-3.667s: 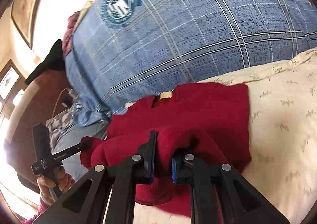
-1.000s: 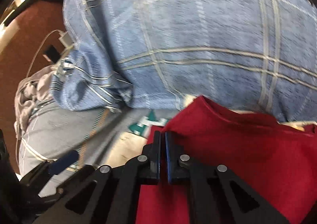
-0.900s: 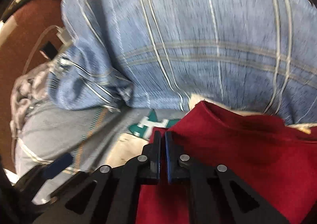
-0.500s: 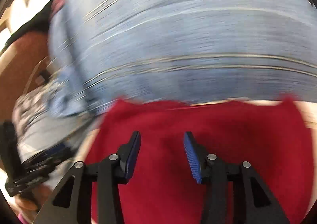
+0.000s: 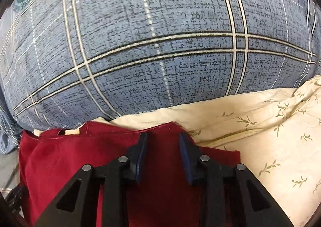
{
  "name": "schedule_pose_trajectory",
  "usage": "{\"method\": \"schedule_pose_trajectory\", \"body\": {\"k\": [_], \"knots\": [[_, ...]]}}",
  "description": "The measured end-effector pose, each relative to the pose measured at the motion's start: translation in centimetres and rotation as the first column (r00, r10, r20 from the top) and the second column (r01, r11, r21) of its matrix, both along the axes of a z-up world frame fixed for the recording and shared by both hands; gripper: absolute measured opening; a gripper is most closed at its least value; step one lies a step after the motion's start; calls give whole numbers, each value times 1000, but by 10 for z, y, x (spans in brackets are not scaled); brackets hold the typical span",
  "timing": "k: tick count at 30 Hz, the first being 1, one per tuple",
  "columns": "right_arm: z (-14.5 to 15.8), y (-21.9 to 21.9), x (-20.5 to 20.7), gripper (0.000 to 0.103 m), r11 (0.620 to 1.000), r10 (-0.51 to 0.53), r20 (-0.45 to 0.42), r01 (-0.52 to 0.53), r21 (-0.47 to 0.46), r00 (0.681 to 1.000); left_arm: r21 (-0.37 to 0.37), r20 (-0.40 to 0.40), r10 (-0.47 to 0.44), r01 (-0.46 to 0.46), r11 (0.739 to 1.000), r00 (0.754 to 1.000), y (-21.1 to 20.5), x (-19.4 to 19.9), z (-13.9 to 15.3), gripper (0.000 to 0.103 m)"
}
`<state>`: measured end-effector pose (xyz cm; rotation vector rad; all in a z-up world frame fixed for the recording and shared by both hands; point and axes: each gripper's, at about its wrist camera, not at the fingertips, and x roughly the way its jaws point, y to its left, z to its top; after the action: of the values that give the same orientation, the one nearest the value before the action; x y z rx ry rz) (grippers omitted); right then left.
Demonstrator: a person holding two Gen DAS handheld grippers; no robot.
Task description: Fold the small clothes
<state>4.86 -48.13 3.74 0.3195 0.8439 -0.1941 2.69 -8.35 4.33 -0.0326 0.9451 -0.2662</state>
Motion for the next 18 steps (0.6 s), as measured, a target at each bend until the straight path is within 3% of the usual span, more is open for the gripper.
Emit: {"method": "schedule_pose_trajectory", "body": {"k": [4, 8, 11, 18], "knots": [[25, 17, -23, 38, 1000, -6, 62, 7, -10, 998, 18, 12, -3, 2, 1000, 1000, -1, 0, 2, 75], [48, 64, -34, 39, 990, 131, 111, -136, 40, 985, 22, 15, 0, -1, 1000, 1000, -1, -3, 5, 75], [54, 120, -29, 39, 949, 305, 110, -312, 53, 946, 20, 15, 4, -4, 1000, 1000, 1, -5, 8, 75], [30, 227, 14, 36, 874, 484, 77, -486, 15, 872, 18, 11, -1, 0, 1000, 1000, 4, -8, 10, 75]]}}
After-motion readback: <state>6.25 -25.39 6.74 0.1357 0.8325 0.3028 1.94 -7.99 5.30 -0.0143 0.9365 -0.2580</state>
